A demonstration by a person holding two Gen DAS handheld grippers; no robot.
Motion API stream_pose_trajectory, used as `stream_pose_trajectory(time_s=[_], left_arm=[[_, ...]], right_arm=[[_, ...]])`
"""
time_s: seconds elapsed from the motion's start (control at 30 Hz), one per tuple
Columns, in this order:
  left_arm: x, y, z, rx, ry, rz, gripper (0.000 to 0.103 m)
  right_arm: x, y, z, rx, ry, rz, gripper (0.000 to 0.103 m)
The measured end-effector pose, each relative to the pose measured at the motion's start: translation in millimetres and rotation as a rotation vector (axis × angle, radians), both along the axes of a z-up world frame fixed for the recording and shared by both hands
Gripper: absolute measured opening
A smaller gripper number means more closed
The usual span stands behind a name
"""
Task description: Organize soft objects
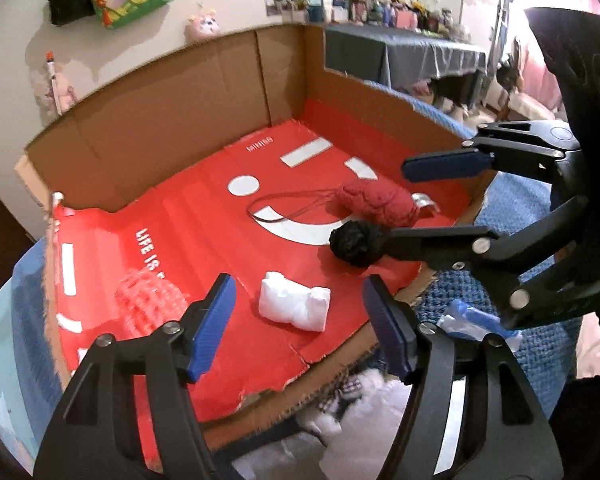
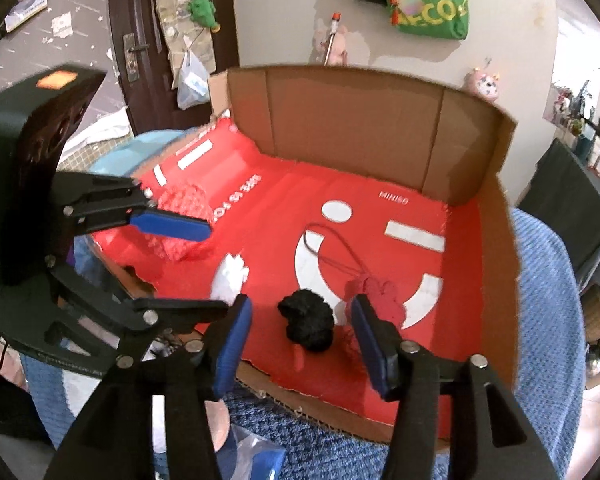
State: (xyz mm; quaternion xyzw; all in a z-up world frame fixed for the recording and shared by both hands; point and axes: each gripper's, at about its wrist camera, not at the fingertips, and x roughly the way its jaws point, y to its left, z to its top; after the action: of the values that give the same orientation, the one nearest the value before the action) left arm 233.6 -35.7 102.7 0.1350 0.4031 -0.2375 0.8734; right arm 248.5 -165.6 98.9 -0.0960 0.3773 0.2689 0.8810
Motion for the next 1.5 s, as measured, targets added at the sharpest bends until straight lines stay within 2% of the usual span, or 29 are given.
stream_pose_trajectory(time_s=[0.13, 0.33, 0.47, 0.53, 0.7, 0.8, 0.97, 1.13, 1.3, 1.5], left_arm=[[-19, 12, 14, -0.05, -0.052, 0.059, 0.075], [-53, 30, 32, -0.114, -0.153, 0.17, 0.077], [-83, 38, 43, -0.136, -0.241, 0.235, 0.085], [-95, 41, 46, -0.15, -0.274, 0.263, 0.085], [-129, 49, 49, -0.172, -0.343, 0.34, 0.097], [-146, 50, 45, -0.166, -0.377, 0.369, 0.098], [-162, 55, 31, -0.218, -0.358, 0.418, 0.098], [-171, 56, 7, -0.24, -0.32, 0.459, 0.098], [-178, 52, -17, -0.219, -0.298, 0.48, 0.098], [-184, 49, -42, -0.191, -0.265, 0.492, 0.098]], right_arm=[[-14, -3, 20, 0.02, -0.053, -0.028, 0.068], [-42, -7, 47, 0.049, -0.134, -0.07, 0.082], [-65, -9, 60, 0.051, -0.196, -0.112, 0.093], [-74, -11, 63, 0.049, -0.218, -0.132, 0.1], [-106, -15, 67, 0.058, -0.282, -0.19, 0.102], [-126, -20, 65, 0.087, -0.309, -0.22, 0.103], [-156, -28, 54, 0.103, -0.354, -0.285, 0.103], [-180, -40, 37, 0.136, -0.361, -0.344, 0.103], [-191, -43, 13, 0.105, -0.38, -0.389, 0.103], [-194, -44, -21, 0.089, -0.333, -0.42, 0.103]])
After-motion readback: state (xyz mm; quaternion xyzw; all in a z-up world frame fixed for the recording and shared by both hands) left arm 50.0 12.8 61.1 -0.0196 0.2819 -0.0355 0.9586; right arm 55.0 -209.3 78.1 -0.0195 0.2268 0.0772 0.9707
